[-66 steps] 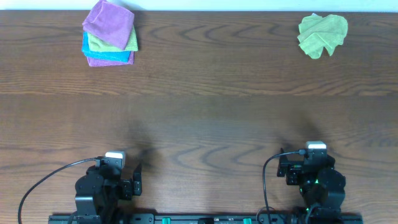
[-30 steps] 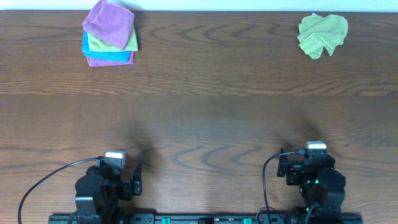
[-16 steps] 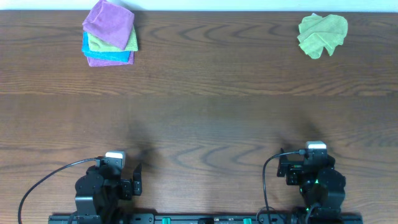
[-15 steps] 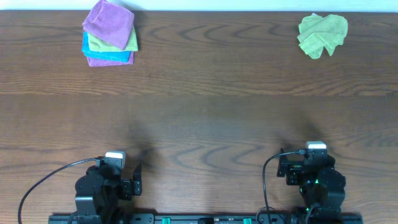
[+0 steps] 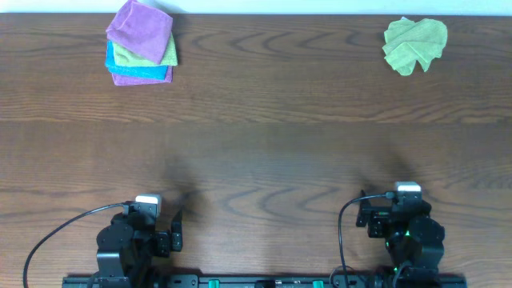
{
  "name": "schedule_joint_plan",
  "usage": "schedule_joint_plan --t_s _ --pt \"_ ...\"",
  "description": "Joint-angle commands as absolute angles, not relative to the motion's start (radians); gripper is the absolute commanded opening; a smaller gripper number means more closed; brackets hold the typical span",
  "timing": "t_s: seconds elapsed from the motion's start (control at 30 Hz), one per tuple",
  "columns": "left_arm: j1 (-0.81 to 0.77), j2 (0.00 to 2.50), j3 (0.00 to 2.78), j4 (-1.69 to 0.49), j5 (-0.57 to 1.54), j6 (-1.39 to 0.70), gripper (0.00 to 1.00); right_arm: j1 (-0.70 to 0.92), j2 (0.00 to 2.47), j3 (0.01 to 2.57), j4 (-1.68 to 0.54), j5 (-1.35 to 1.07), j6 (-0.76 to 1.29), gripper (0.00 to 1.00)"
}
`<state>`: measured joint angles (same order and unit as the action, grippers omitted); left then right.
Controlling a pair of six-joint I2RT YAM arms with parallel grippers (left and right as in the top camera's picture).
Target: Fold the cloth
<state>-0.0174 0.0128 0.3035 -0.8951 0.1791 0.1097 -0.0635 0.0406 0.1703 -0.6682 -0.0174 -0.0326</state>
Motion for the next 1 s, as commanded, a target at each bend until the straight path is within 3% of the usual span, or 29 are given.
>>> schedule_joint_plan --t_s 0.0,0.97 --pt "-0.023 0.004 0.296 -0.916 0.165 0.134 0.95 -0.075 0.047 0.172 -0.668 -0.008 0.051 0.99" --pt "-0.023 0.004 0.296 -0.916 0.165 0.134 0.95 -0.075 0.905 1.061 -0.715 0.007 0.075 0.99"
